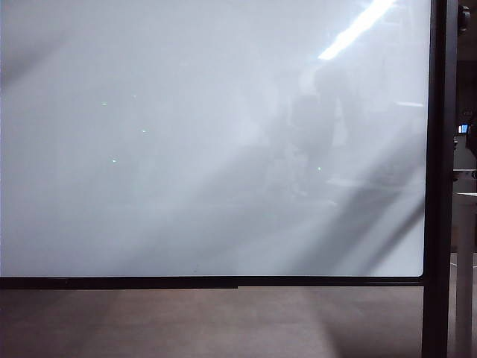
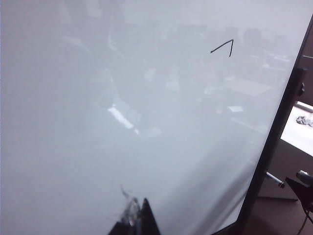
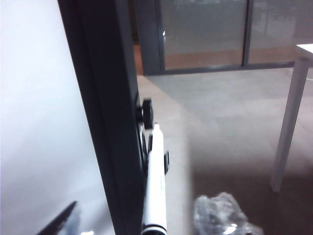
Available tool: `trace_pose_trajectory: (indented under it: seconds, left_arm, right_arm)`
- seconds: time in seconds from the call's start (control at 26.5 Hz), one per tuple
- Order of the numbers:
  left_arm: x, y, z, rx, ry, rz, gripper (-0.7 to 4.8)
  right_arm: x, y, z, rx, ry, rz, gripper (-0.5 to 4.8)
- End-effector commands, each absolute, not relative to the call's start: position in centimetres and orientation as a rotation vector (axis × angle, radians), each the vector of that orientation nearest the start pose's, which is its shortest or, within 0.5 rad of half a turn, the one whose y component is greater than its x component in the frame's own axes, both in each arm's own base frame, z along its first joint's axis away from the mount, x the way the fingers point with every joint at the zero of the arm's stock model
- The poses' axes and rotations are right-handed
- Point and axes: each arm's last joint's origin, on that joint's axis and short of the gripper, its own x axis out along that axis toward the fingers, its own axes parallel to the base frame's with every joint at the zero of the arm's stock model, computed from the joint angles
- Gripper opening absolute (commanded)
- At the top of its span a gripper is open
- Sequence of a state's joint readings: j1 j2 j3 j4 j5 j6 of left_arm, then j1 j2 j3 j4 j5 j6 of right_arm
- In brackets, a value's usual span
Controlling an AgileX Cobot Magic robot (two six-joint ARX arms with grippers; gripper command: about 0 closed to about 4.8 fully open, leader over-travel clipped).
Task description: Reach to the right to find the marker pen, pick it up, and write the number 2 on the whiteboard.
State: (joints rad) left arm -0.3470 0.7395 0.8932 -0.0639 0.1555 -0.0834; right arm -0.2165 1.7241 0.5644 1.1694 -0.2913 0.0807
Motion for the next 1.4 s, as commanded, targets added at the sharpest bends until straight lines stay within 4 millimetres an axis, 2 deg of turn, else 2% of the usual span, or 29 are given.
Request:
trace_pose_trajectory:
  seconds: [0.04,0.34,0.68,0.98,1.06,1.13,1.4]
  left_arm:
    - [14.2,-5.7,38.9,-0.095,-0.082,-0.513,-0.05]
    - [14.2,-5.7,38.9,-0.094,-0.082,-0.513,-0.05]
    - [14.2,-5.7,38.9,-0.094,-0.080,-0.513,-0.05]
    - [14.2,-5.7,38.9,-0.094,-0.079,-0.513,-0.05]
    - [14.2,-5.7,38.9,-0.094,-0.079,-0.513,-0.06]
    - [14.2,-5.7,38.9,-0.094,-0.078,-0.513,-0.05]
    - [14.2,-5.7,38.8,-0.093,-0.066,-0.512,-0.05]
  right_arm:
    - [31.1,-5.9,16.5,0.063,-0.023,0.080,2.83]
    - [34.3,-6.5,15.0,0.066,-0.010,0.126,2.83]
    - [36.3,-6.9,14.6,0.062,-0.023,0.135,2.83]
    - [36.5,-6.8,14.7,0.062,-0.019,0.181,2.62]
    - [36.5,-6.9,14.7,0.062,-0.019,0.180,2.75]
    - [36.4,-6.9,14.6,0.063,-0.016,0.178,3.12]
    - [35.9,-6.8,14.1,0.067,-0.003,0.178,3.11]
